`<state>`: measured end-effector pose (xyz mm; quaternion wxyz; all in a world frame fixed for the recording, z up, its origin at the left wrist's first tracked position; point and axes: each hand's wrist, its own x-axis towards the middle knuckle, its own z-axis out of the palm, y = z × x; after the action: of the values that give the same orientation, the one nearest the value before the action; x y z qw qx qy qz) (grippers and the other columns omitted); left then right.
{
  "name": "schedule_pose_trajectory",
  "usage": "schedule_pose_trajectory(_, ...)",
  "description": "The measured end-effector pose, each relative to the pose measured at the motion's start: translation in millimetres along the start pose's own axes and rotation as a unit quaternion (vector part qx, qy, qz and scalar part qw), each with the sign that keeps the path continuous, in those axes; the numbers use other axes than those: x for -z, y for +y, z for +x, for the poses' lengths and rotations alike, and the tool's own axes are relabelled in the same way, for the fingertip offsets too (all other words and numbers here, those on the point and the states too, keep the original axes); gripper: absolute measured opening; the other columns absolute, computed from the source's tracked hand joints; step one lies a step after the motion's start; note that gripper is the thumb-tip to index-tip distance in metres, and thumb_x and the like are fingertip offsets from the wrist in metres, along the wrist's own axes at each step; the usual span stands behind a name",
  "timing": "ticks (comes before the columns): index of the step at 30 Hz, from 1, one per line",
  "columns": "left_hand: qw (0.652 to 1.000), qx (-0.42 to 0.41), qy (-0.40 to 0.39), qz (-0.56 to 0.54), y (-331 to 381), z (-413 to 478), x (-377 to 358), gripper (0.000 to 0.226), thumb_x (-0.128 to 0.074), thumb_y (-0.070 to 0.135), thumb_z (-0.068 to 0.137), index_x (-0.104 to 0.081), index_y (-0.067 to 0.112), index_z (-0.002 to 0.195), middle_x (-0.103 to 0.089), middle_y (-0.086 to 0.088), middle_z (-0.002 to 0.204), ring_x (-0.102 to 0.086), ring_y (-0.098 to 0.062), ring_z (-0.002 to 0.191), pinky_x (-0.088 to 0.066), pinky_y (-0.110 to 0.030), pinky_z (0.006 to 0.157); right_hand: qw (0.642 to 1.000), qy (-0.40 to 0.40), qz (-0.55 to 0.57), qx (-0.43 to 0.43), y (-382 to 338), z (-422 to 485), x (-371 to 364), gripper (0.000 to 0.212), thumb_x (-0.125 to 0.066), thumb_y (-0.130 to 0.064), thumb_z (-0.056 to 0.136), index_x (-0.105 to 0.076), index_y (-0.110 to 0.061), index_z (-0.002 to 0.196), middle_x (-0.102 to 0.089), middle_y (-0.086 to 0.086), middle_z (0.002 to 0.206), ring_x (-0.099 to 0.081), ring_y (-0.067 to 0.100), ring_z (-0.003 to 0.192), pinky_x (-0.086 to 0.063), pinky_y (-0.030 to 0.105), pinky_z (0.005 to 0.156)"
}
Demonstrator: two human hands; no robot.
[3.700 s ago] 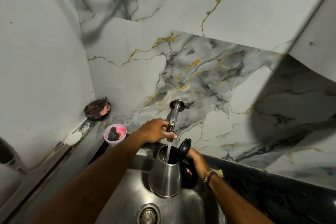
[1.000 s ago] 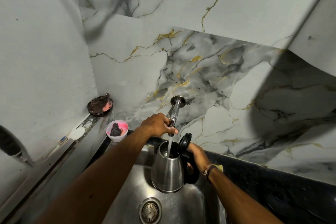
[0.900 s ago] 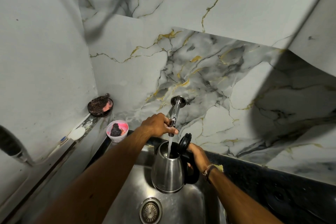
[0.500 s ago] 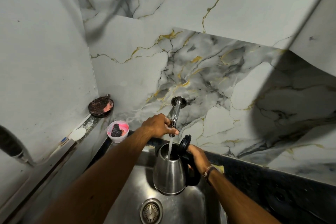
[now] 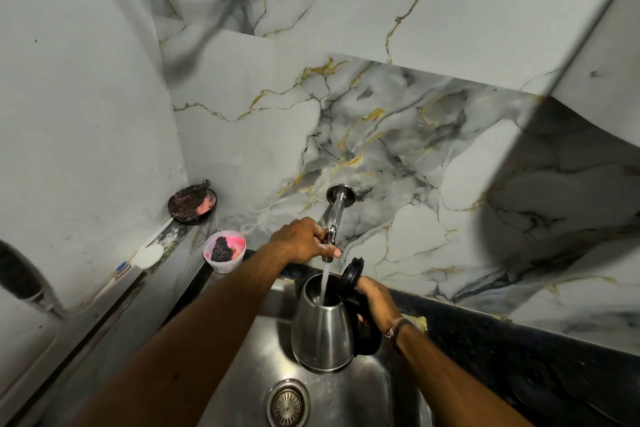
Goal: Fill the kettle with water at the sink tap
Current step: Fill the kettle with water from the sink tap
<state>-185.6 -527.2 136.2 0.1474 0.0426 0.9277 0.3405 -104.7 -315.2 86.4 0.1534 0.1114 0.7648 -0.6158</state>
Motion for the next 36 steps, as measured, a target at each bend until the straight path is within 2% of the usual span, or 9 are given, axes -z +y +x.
schedule_pose_trajectory(8,1.0,-0.001,0.001,0.005,-1,1,-1,0.035,-0.091,0.064,0.084,-0.07,0.036,0.08,-0.07,0.012,0.074,-0.075,-0.023,0.095,-0.058,-0.044,0.099,1.0,0.003,0.003,0.0,2,0,-2,0.021,-0.06,-0.023,0.103,-0.07,-0.006,0.098,-0.068,0.014,0.097,-0.061,0.022,0.087,-0.046,0.036,0.076)
schedule_pose_trajectory(12,1.0,-0.001,-0.002,0.006,0,0,-1,0.039,-0.09,0.064,0.084,-0.081,0.029,0.095,-0.074,0.008,0.082,-0.078,-0.025,0.102,-0.058,-0.044,0.1,1.0,0.011,-0.016,0.0,5,2,-1,0.041,-0.06,-0.025,0.103,-0.069,0.015,0.109,-0.068,0.014,0.099,-0.061,0.024,0.092,-0.046,0.038,0.082)
schedule_pose_trajectory(16,1.0,0.0,0.002,0.01,1,-1,-1,0.044,-0.09,0.063,0.085,-0.084,0.024,0.104,-0.076,0.007,0.085,-0.079,-0.026,0.107,-0.059,-0.044,0.101,1.0,0.013,-0.017,-0.002,7,2,-2,0.043,-0.062,-0.025,0.102,-0.068,0.016,0.113,-0.071,0.015,0.099,-0.063,0.022,0.09,-0.048,0.036,0.08)
schedule_pose_trajectory(20,1.0,-0.001,-0.005,0.016,1,1,-1,0.033,-0.09,0.063,0.085,-0.074,0.034,0.086,-0.071,0.011,0.076,-0.08,-0.028,0.106,-0.058,-0.044,0.102,1.0,0.01,-0.009,-0.002,6,0,-4,0.038,-0.064,-0.032,0.099,-0.074,0.005,0.101,-0.073,0.017,0.095,-0.064,0.019,0.084,-0.049,0.035,0.076)
schedule_pose_trajectory(23,1.0,0.0,-0.002,0.018,1,1,-1,0.039,-0.09,0.064,0.084,-0.08,0.028,0.096,-0.069,0.012,0.074,-0.08,-0.027,0.106,-0.058,-0.044,0.102,1.0,0.012,0.005,0.008,3,-1,-5,0.03,-0.066,-0.042,0.085,-0.07,-0.012,0.085,-0.07,0.005,0.083,-0.062,0.013,0.074,-0.047,0.032,0.071)
schedule_pose_trajectory(25,1.0,0.0,0.002,0.021,0,1,-2,0.041,-0.09,0.066,0.084,-0.08,0.028,0.097,-0.071,0.011,0.077,-0.081,-0.026,0.105,-0.059,-0.044,0.102,1.0,0.013,-0.002,0.01,4,-1,-6,0.025,-0.067,-0.037,0.093,-0.071,-0.013,0.087,-0.071,0.005,0.086,-0.063,0.016,0.078,-0.048,0.035,0.074)
schedule_pose_trajectory(29,0.999,0.001,0.016,0.039,-3,2,-4,0.046,-0.087,0.072,0.083,-0.081,0.029,0.1,-0.078,0.008,0.086,-0.08,-0.023,0.102,-0.06,-0.044,0.101,0.999,0.018,-0.027,0.005,6,2,-4,0.028,-0.062,-0.03,0.103,-0.074,-0.006,0.095,-0.069,0.011,0.094,-0.062,0.022,0.088,-0.047,0.038,0.079)
schedule_pose_trajectory(32,0.997,-0.001,0.034,0.063,-4,2,-8,0.05,-0.083,0.076,0.084,-0.082,0.03,0.106,-0.084,0.005,0.098,-0.079,-0.023,0.101,-0.06,-0.044,0.099,0.999,0.02,-0.036,-0.001,7,3,-4,0.044,-0.061,-0.031,0.103,-0.07,0.012,0.106,-0.07,0.012,0.096,-0.062,0.023,0.089,-0.047,0.038,0.081)
schedule_pose_trajectory(36,0.988,-0.017,0.082,0.127,-1,-2,-13,0.056,-0.074,0.082,0.087,-0.079,0.03,0.109,-0.077,0.006,0.1,-0.07,-0.021,0.093,-0.046,-0.037,0.084,0.999,0.016,-0.036,-0.003,9,3,-4,0.047,-0.061,-0.033,0.104,-0.071,0.013,0.111,-0.072,0.011,0.098,-0.064,0.022,0.09,-0.048,0.038,0.082)
